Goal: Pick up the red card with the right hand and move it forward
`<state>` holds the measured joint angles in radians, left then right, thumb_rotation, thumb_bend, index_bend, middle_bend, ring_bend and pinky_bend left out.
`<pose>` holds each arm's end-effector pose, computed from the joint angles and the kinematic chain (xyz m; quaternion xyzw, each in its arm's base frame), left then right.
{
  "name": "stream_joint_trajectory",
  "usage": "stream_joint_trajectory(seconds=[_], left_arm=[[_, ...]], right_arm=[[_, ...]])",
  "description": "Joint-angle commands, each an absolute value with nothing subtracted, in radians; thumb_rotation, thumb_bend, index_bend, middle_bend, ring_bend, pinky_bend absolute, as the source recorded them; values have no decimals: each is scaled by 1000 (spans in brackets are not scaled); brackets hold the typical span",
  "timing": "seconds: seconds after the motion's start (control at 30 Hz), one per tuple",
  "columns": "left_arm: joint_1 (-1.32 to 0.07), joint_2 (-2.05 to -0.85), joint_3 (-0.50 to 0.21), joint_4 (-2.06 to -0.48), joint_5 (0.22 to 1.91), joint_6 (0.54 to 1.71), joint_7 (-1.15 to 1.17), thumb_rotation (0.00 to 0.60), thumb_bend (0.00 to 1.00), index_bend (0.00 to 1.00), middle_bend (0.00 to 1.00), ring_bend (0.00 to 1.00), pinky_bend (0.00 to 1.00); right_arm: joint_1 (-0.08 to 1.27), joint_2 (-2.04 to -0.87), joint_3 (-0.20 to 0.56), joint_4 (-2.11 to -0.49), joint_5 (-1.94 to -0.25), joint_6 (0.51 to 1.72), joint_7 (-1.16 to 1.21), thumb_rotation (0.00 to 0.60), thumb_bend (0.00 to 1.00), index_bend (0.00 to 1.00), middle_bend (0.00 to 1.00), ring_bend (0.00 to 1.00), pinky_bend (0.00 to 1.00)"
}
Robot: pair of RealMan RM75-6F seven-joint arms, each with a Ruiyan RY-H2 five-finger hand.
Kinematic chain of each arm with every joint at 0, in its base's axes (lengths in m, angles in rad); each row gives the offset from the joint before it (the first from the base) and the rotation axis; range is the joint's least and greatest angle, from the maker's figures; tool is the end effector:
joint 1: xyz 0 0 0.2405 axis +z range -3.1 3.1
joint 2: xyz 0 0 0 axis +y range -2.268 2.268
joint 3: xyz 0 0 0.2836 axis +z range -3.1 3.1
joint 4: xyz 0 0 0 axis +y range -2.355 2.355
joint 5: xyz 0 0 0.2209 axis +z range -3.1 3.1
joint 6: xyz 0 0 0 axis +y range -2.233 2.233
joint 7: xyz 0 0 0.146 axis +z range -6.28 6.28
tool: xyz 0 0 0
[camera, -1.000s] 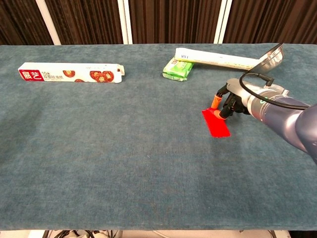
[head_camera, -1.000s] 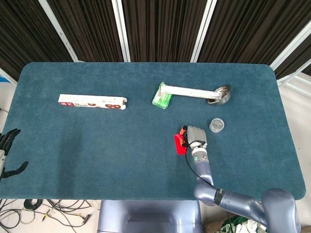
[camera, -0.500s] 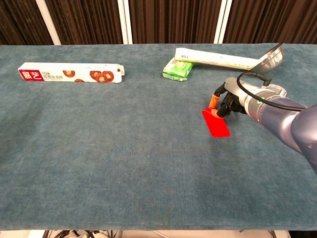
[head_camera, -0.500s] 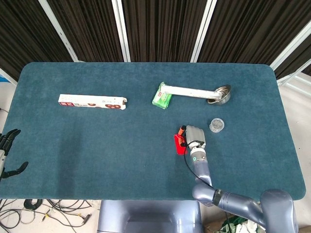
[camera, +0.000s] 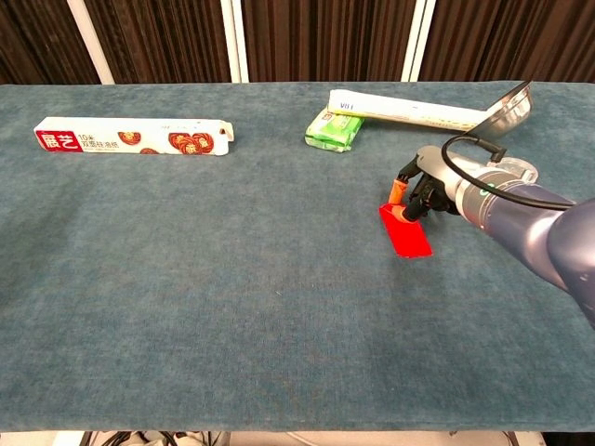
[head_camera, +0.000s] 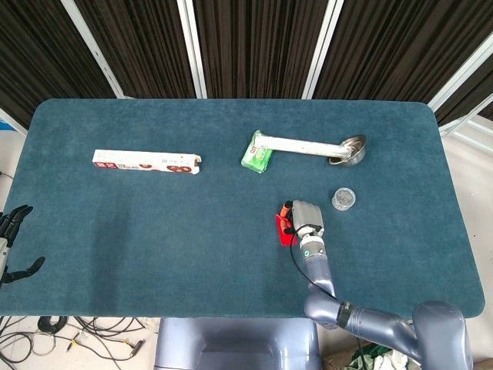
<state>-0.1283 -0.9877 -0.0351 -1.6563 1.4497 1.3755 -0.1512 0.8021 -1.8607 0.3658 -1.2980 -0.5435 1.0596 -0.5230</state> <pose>-0.3457 0.1967 0.1902 -0.5905 -0.4404 -0.3760 0.5621 -0.1602 -0.3838 -0.0962 0.5764 -0.5769 0.3257 0.4784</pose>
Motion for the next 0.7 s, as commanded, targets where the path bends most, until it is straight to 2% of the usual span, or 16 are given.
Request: stream_joint_trajectory(seconds=[0.03,0.7], left_arm=[[-128,-988,-35,-1655,1450,1376,-153,600,265,77,55,90,51],[-129,-986,-36,-1659,1449,1374,-153,600,265,78,55,90,60]], right_arm=[[802,-1863,366,-1300,-548,1062,-522,600,387,537,837,916,885],[781,-1851,356,-1359,-600,1085,-503,600,390,624,845,925,886]])
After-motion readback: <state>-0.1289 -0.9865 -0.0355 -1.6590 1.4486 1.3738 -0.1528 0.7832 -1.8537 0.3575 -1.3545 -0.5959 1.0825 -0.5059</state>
